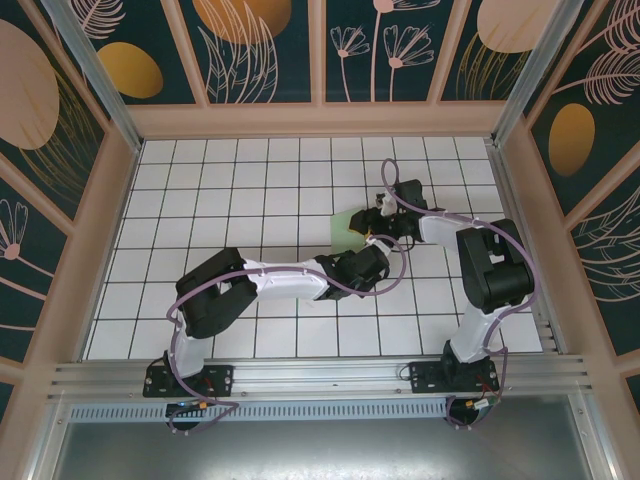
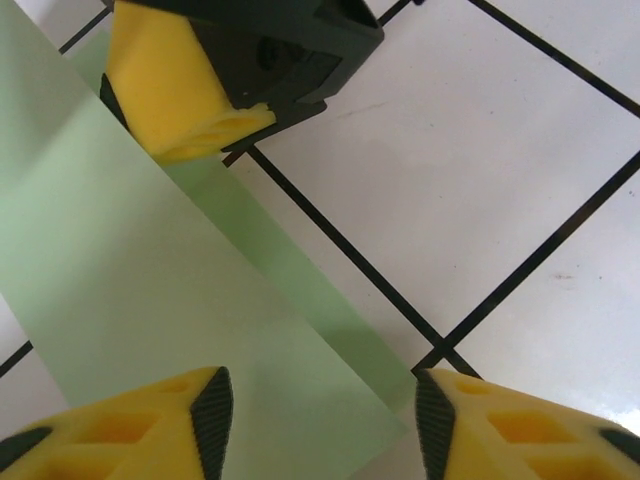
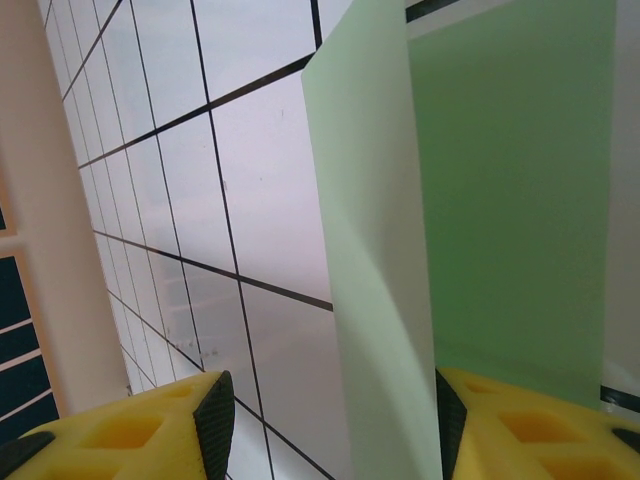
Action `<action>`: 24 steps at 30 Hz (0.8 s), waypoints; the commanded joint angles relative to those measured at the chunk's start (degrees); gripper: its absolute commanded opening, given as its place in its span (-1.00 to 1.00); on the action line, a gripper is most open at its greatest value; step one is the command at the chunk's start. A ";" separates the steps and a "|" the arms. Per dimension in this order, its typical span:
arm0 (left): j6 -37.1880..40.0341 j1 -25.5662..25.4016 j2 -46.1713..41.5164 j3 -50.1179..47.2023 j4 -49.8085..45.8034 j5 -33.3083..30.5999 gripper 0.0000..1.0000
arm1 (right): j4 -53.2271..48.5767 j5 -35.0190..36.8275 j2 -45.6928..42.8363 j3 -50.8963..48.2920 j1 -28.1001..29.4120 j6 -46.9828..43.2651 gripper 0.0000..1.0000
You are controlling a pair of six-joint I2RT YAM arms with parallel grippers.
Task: Fold a paper plane with a square sheet of paper (fold left side to right side)
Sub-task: Fold the triangle a second time at the center of the table.
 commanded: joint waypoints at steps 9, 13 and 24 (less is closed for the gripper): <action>-0.04 -0.23 -1.92 -0.04 0.44 1.11 -0.67 | -4.08 2.37 0.67 2.61 -0.35 -2.73 0.11; -0.62 -0.30 -2.37 -0.11 0.63 1.32 -0.93 | -4.46 2.63 0.41 3.05 -0.38 -3.29 0.11; -6.44 3.28 -6.50 -3.16 3.58 9.79 -1.00 | 0.14 8.87 -12.03 -0.11 -3.44 -4.00 0.32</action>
